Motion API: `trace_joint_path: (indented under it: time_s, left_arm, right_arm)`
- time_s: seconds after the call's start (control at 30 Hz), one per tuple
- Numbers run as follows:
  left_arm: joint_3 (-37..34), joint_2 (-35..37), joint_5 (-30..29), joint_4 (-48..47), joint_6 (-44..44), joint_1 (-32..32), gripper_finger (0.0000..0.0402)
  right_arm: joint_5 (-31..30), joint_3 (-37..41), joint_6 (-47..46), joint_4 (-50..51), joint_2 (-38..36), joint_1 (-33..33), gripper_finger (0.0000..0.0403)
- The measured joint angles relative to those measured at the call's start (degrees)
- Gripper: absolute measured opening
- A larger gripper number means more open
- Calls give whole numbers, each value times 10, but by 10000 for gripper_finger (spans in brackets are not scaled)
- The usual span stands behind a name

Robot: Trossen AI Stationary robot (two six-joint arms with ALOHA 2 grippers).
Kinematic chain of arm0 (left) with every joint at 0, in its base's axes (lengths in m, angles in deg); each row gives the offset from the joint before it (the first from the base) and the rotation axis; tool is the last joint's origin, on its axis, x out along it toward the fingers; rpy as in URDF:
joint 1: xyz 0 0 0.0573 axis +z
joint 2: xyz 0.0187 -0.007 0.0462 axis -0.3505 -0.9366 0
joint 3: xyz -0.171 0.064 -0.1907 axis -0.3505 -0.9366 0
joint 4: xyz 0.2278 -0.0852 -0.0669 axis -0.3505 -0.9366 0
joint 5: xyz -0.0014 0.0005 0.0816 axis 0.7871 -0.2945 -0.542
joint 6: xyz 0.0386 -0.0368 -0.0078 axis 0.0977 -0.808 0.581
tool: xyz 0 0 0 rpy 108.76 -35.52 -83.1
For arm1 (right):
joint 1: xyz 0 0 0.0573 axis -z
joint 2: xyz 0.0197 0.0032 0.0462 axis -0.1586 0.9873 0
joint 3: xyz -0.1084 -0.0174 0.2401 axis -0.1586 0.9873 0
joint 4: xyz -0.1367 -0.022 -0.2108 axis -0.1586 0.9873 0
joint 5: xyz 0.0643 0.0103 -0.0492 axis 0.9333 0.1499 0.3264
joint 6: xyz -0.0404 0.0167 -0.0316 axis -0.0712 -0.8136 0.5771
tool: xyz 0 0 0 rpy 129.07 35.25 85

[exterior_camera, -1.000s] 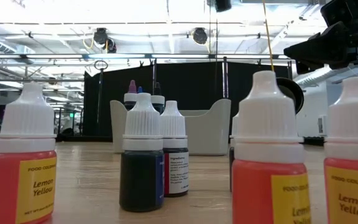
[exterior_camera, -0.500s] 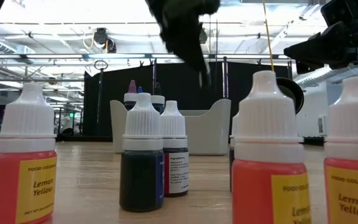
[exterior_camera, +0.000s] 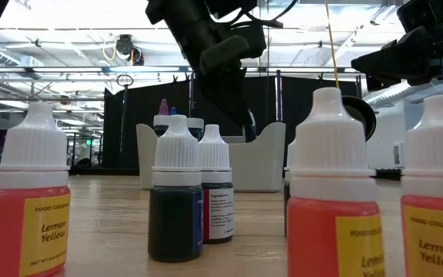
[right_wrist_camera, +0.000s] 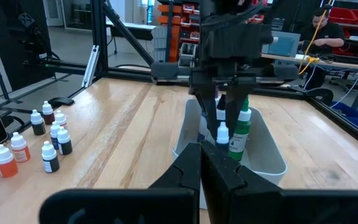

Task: Pick & Place food coloring
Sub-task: Put the purple food coloring bottle into the gray bin

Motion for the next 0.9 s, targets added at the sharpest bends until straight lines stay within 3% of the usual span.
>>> trace_joint_path:
  time_s: [0.9]
  left_arm:
    - [-7,-74,9,31,-9,-2,67]
  right_arm:
    - [0,0,4,0,0,0,0]
